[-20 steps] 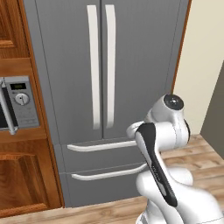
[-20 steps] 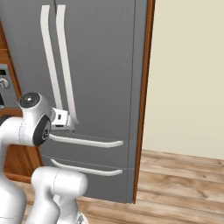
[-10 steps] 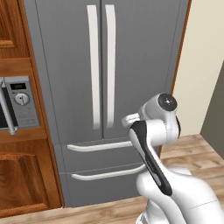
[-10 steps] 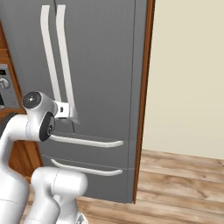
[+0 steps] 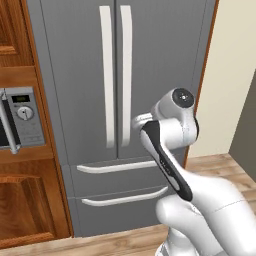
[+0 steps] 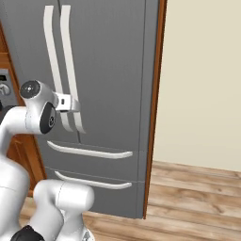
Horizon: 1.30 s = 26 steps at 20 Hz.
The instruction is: Gather the onion and eggplant from the fridge and place them on a tray on the dining counter. Then gather the fish and chicken drumstick from the fridge and place them on the other tray.
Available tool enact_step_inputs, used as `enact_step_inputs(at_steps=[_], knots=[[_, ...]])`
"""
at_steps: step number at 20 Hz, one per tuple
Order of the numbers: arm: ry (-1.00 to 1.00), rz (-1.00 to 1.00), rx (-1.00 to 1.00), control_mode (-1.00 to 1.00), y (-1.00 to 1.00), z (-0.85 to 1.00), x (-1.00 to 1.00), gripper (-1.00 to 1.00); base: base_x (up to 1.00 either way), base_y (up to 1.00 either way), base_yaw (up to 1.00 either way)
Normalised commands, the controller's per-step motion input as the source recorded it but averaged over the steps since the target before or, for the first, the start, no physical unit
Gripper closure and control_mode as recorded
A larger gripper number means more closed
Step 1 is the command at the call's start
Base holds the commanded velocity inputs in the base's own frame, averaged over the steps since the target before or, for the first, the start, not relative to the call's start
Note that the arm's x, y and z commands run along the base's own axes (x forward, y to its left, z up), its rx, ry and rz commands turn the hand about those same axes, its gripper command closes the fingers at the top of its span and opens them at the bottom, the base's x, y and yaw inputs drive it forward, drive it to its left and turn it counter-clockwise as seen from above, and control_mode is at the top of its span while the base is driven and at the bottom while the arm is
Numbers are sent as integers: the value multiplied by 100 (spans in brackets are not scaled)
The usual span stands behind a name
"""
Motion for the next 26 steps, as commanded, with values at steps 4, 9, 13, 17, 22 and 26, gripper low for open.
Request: enact_step_inputs(at_steps=[4, 9, 13, 17, 22, 26], knots=[[-3, 0, 0, -100, 18, 25, 38, -100, 0, 0, 0], [-3, 0, 0, -100, 1, 7, 37, -100, 0, 0, 0], [-9, 0, 0, -100, 0, 0, 34, -100, 0, 0, 0], [-6, 0, 0, -100, 0, 0, 43, -100, 0, 0, 0], [-3, 1, 0, -100, 0, 0, 44, -100, 0, 0, 0], [0, 3, 0, -100, 12, 0, 44, -100, 0, 0, 0]])
